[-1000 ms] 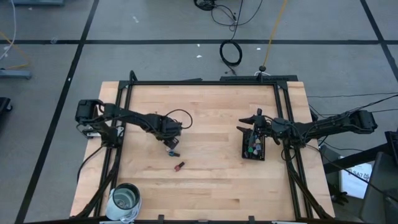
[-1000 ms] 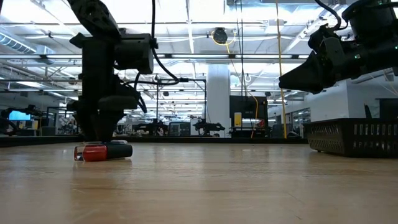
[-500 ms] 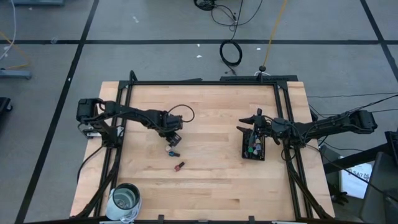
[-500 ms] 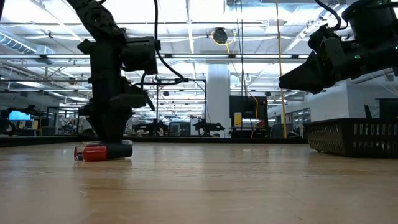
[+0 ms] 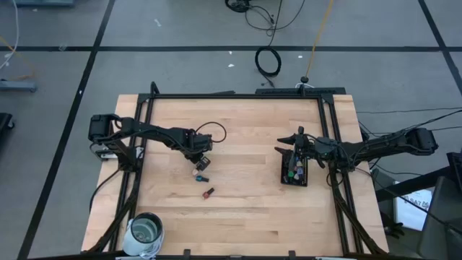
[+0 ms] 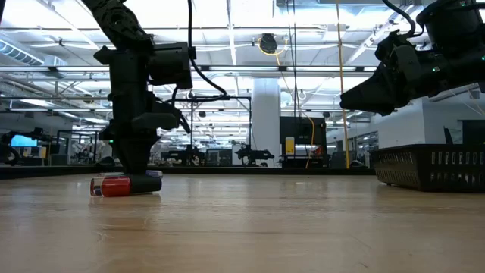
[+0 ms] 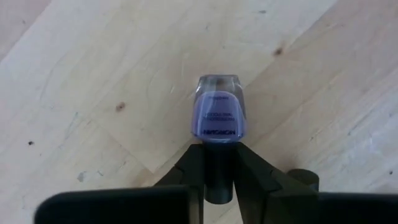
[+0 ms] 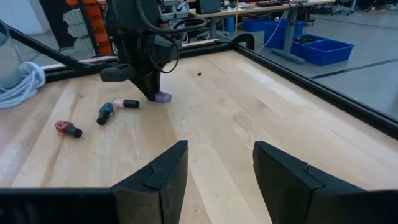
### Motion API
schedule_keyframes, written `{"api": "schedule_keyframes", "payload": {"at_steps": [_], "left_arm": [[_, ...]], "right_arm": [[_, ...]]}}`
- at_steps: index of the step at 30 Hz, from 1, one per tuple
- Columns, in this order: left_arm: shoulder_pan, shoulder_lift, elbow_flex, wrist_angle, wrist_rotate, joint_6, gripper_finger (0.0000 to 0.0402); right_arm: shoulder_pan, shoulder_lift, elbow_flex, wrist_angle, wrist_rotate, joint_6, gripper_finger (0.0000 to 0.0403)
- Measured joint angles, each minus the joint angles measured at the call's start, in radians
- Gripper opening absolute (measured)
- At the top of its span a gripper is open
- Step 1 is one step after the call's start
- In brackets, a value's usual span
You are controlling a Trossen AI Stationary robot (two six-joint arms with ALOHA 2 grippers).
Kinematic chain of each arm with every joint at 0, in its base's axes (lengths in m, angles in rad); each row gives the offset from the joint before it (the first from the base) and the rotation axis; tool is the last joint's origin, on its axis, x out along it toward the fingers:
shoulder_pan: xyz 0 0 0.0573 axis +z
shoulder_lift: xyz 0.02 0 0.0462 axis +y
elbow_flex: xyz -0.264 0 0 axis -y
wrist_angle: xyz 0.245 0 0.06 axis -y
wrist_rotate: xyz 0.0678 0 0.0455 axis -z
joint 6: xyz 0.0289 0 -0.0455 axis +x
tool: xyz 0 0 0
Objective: Pick & Place Nail Polish
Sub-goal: Put the purple nail polish into the black basket
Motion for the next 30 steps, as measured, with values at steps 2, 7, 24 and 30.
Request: {"api": "schedule_keyframes", "payload": {"at_steps": [2,7,24,30], "left_arm": [[-0.001,0.000,0.000,0.015,-0.026,0.021,0.0038],[-0.002,0.002,-0.001,0.105,-0.106,0.092,0.0038],[-0.153,0.003,0.115,0.481,-0.455,0.776,0.0038],[-0.162,0.003,0.156,0.623,-0.505,1.039,0.0038]], "right_arm": [[0.000,0.000,0.000,0.000,-0.010,0.010,0.0171],[0.000,0.000,0.000,0.015,-0.045,0.028,0.0171],[0.000,0.030,0.000,0.099,-0.045,0.143,0.0171],[-0.013,0.124,0.023,0.117,-0.043,0.174,0.0171]]}}
